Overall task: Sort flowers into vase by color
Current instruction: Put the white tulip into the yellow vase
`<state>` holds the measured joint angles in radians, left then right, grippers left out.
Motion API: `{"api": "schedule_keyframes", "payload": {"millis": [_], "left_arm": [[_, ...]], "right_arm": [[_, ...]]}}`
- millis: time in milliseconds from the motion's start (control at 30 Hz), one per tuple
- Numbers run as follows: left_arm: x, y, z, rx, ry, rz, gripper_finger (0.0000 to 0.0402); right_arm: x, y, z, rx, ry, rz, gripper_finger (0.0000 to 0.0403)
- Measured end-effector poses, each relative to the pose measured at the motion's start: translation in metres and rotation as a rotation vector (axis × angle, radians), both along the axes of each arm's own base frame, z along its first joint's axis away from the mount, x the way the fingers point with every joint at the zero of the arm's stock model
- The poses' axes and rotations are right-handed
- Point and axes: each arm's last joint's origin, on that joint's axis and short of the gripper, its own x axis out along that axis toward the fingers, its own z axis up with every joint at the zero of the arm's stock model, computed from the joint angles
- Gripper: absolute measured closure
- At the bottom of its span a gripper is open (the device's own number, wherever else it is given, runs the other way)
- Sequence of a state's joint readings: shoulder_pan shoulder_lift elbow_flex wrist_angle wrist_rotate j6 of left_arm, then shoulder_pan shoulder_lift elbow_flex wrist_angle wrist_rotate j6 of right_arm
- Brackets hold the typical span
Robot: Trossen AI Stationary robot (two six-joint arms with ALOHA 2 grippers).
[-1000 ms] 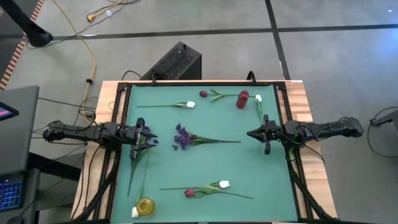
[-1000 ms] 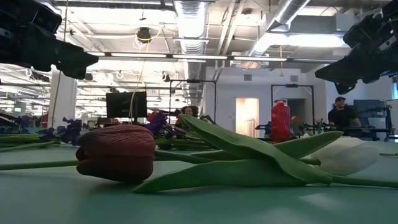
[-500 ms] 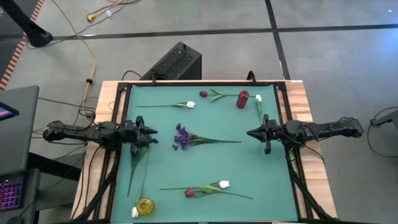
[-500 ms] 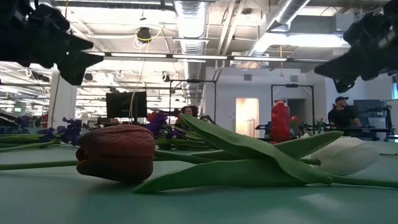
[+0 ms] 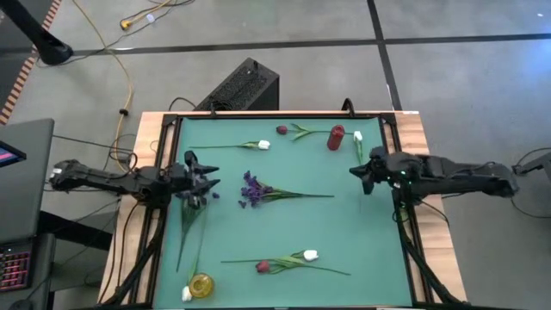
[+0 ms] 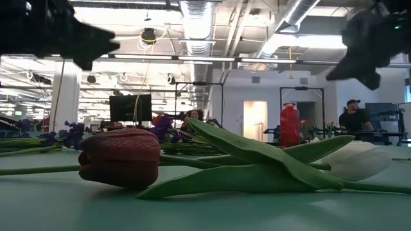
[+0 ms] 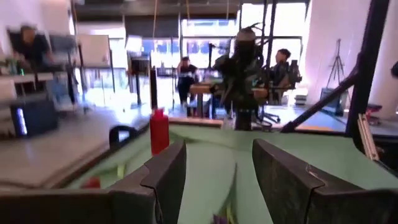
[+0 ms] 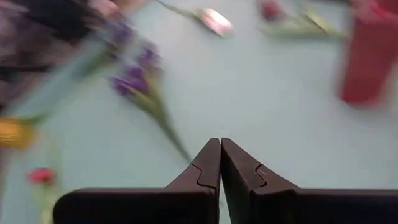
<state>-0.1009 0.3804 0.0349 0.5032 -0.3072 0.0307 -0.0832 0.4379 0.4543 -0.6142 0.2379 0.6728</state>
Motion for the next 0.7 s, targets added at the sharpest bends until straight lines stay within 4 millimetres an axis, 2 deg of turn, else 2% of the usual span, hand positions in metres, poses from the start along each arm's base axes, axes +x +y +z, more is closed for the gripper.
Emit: {"api": "schedule_keyframes", "payload": {"millis": [133,300,533,700], "left_arm": [[0.008,0.001,0.0,0.055,0.026,0.025,0.0228],[0.019,0.006,0.014,0.058,0.071,0.063,0.0228],[0.027,0.002,0.013,0.075,0.143,-0.06,0.0228],[0.027,0.002,0.011,0.073,0.165,-0.061,0.0228]], "right_arm": [[0.009,-0.011,0.007,0.065,0.21,-0.099,0.0357],[0.021,-0.026,0.008,0.164,0.402,-0.187,0.0323],[0.036,-0.049,-0.015,0.27,0.577,-0.293,0.0248],[0.04,-0.059,-0.037,0.329,0.694,-0.371,0.0219]]}}
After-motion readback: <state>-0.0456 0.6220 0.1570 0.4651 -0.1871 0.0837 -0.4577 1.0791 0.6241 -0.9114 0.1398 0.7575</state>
